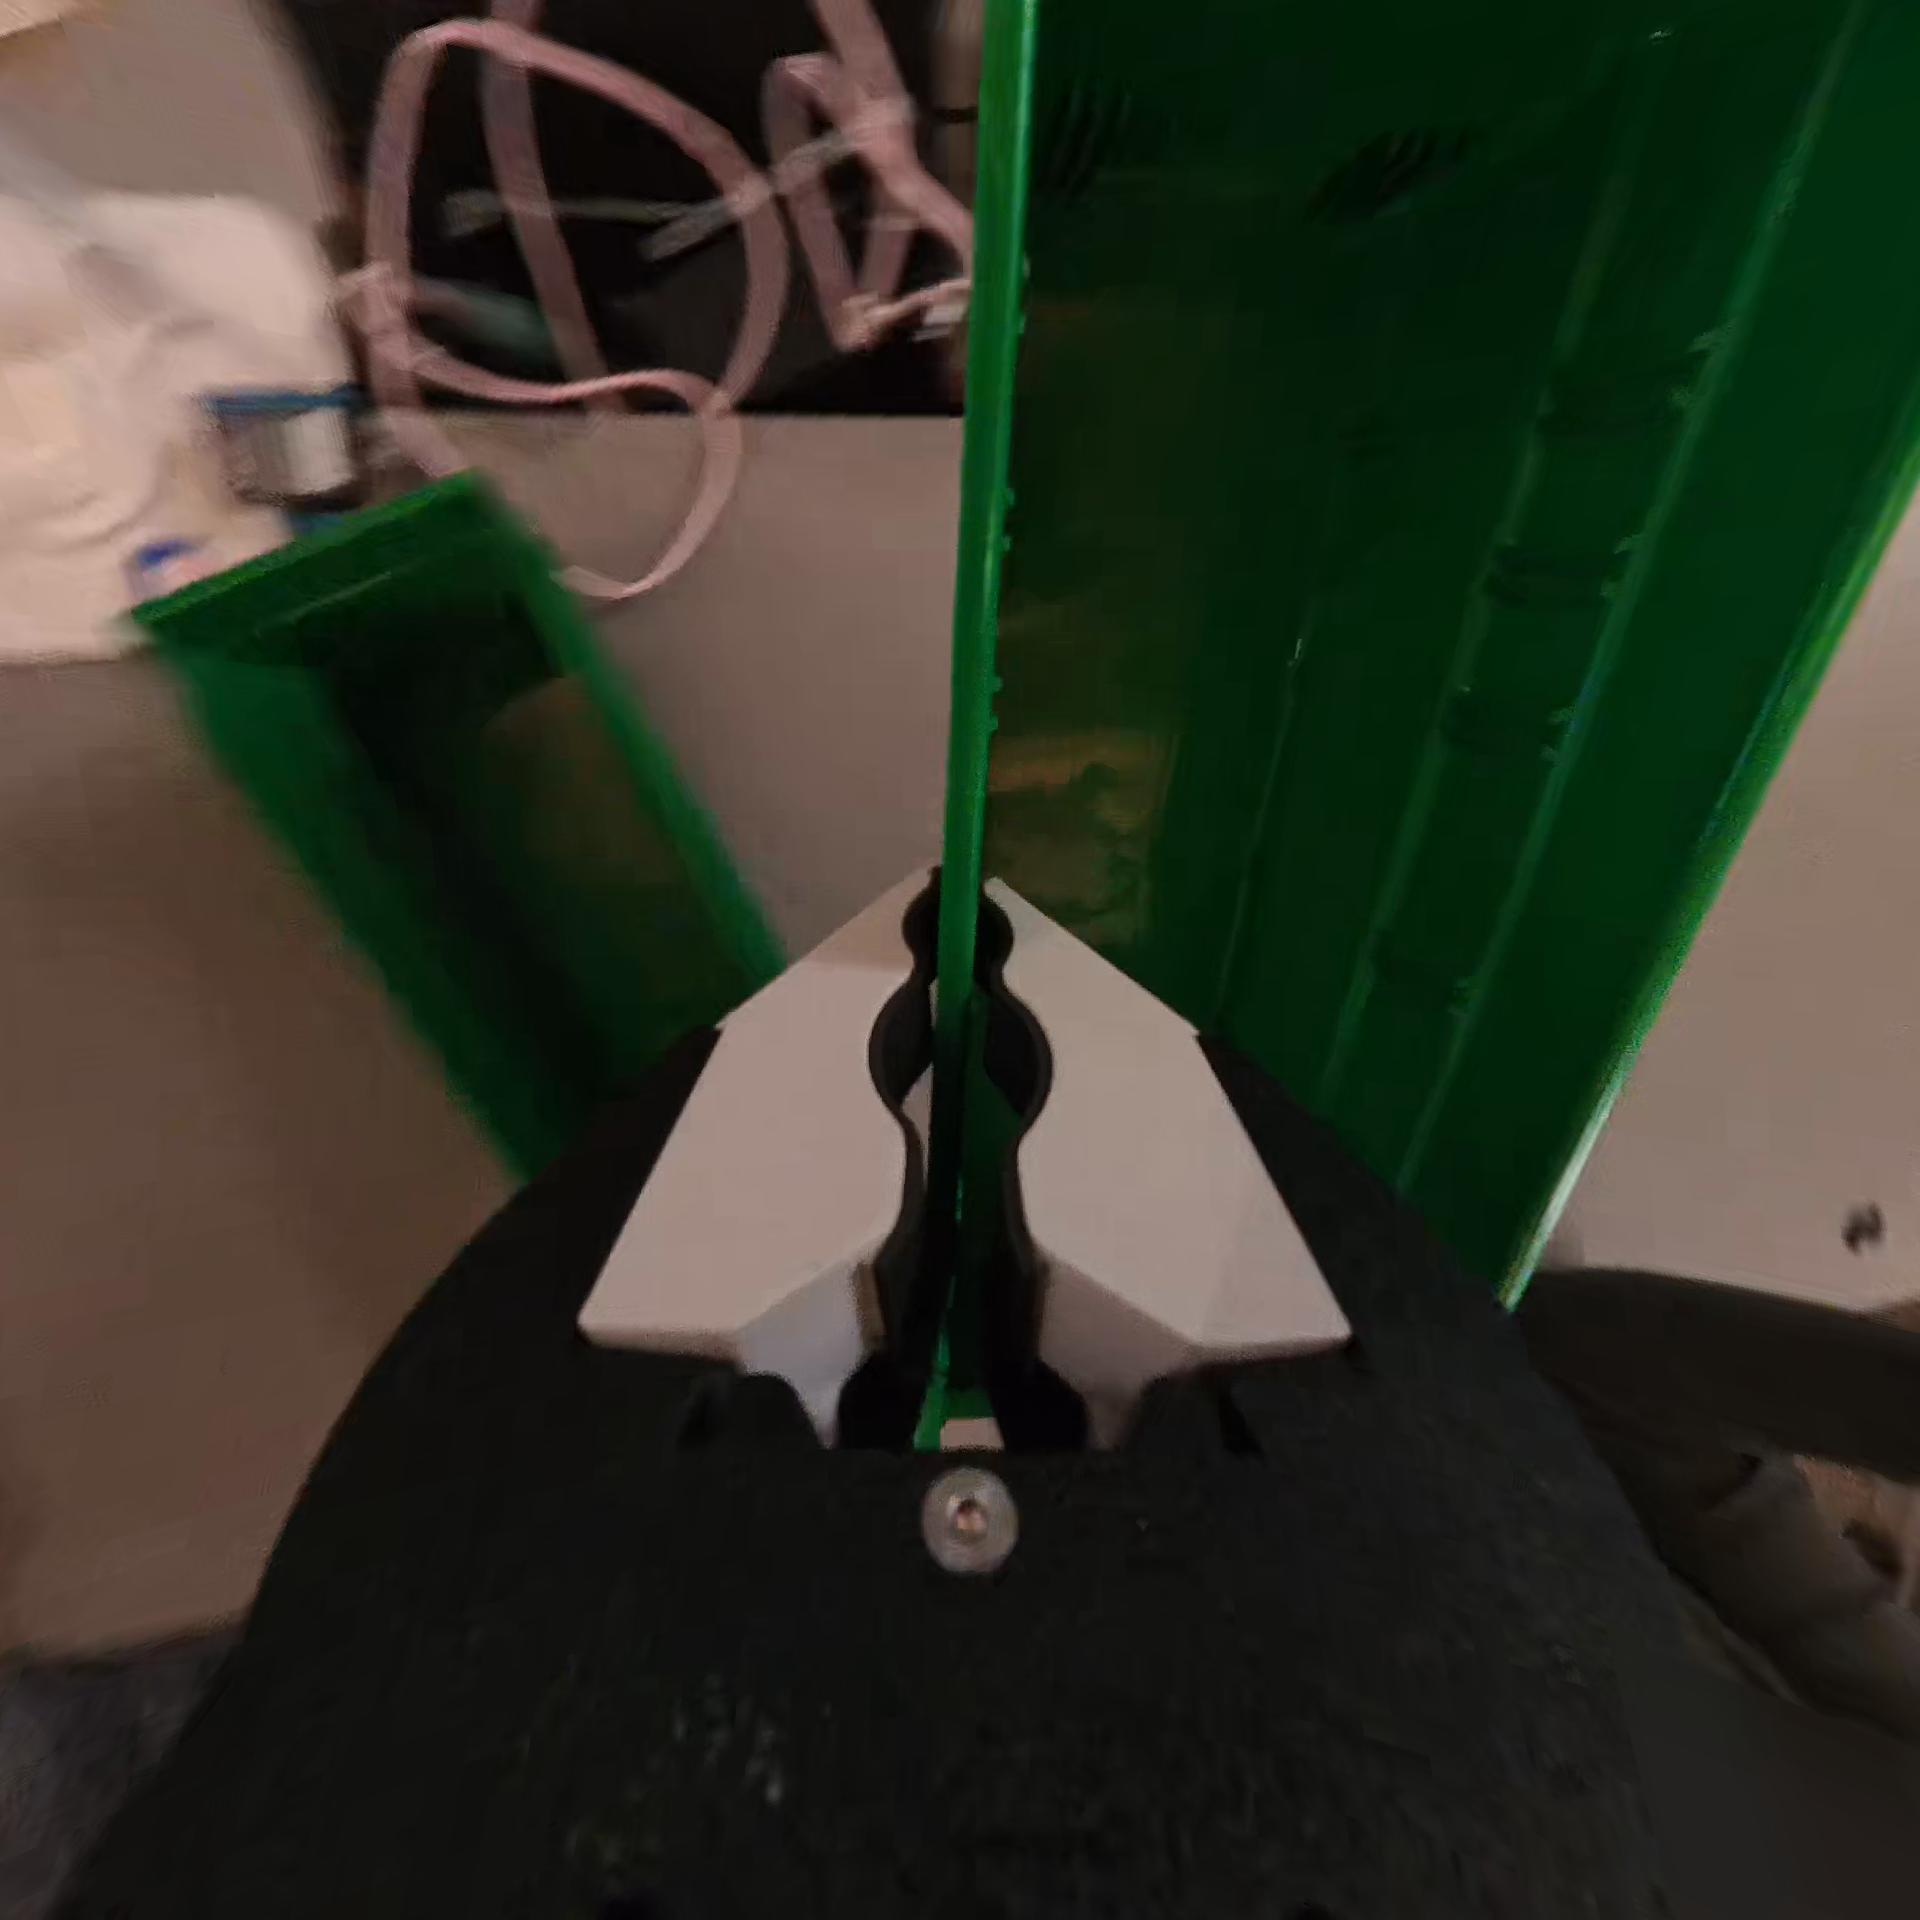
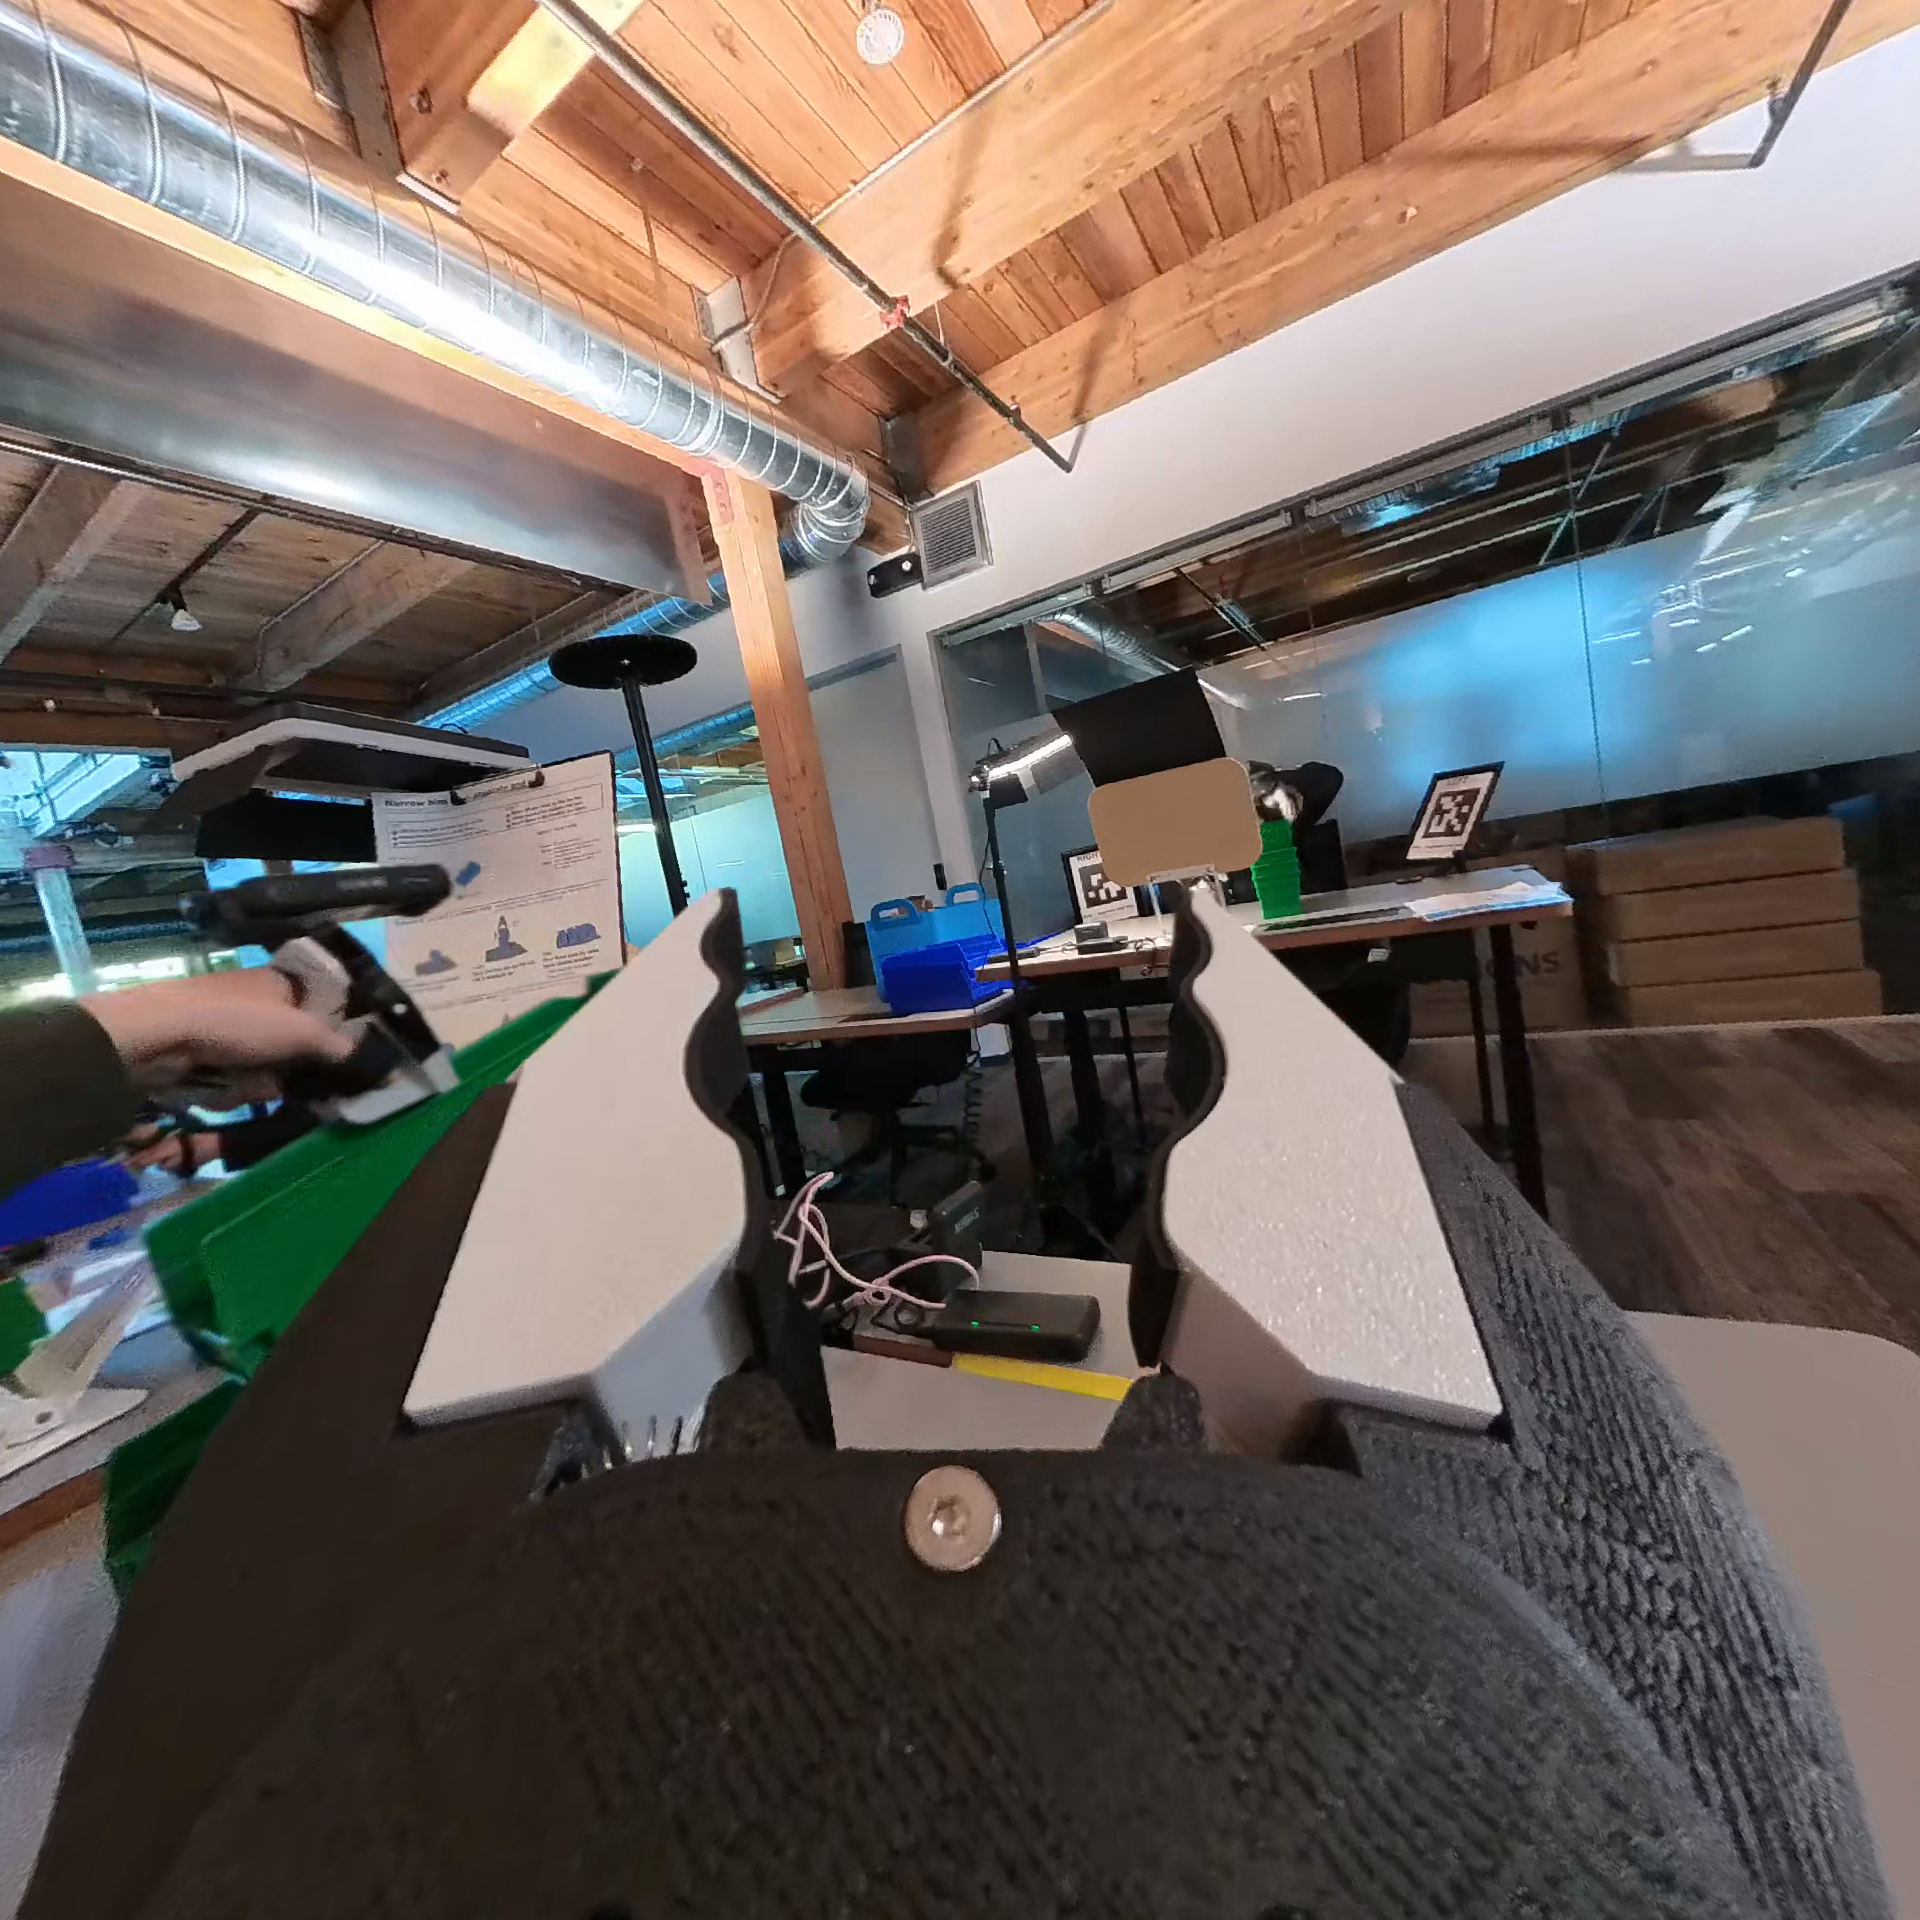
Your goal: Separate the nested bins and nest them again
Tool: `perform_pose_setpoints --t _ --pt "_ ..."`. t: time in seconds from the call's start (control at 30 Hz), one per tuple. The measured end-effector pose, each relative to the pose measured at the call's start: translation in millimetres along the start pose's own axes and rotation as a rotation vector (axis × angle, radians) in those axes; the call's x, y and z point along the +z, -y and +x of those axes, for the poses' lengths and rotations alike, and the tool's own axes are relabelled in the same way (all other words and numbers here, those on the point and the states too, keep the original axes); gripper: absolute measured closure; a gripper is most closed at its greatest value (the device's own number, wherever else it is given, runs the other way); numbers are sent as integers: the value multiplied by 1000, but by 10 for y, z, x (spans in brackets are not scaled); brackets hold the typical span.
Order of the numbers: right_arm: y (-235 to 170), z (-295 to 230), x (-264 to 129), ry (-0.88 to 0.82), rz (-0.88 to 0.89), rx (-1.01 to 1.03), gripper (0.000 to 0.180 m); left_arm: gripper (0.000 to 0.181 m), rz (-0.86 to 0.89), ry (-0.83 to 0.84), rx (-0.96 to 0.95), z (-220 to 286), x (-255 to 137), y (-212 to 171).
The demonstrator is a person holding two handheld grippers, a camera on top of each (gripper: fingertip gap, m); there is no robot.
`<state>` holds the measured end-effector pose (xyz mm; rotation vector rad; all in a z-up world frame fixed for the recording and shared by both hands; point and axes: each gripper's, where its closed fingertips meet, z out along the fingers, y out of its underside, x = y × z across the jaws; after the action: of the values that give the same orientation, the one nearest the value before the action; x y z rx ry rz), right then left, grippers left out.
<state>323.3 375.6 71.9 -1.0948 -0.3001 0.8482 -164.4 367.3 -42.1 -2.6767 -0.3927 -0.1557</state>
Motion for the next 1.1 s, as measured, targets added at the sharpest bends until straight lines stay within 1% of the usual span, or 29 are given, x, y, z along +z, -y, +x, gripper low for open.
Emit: perform_pose_setpoints --t 0.13,0.2,0.27,0.33,0.4,0.53,0.73,0.77,0.83,0.87,1.0,1.03,1.1 --pt "-65 -32 61 6 -25 0 98 180 -53 160 -211 -1011 -240 -302" --pt "-95 -43 88 9 -36 3 98 180 -72 167 -307 -1324 -258 -469" --pt "-111 -46 109 9 -40 1 98 180 -63 117 -375 -1469 -211 -567" --pt "-123 -42 129 7 -41 2 99 180 -59 45 -415 -1495 -118 -622" --pt "-148 -43 151 8 -48 3 99 181 -78 17 -434 -1500 -18 -679" --pt "-212 -49 193 8 -76 1 99 180 -101 76 -461 -1589 155 -733" --pt "-231 -52 214 9 -81 2 99 180 -142 105 -447 -1565 403 -750" --pt "-240 -52 221 10 -84 4 105 179 -155 119 -441 -1564 443 -764" --pt "-265 -53 237 12 -95 3 99 180 -178 154 -436 -1589 505 -795" --pt "-278 -54 245 12 -100 3 102 180 -187 159 -438 -1588 543 -810" --pt "-309 -78 270 20 -112 3 99 180 -194 191 -421 -1600 626 -819" --pt "-312 -88 275 23 -112 2 102 180 -191 200 -408 -1602 629 -813" --pt "-323 -114 289 31 -116 -3 99 180 -180 206 -392 -1599 637 -811"
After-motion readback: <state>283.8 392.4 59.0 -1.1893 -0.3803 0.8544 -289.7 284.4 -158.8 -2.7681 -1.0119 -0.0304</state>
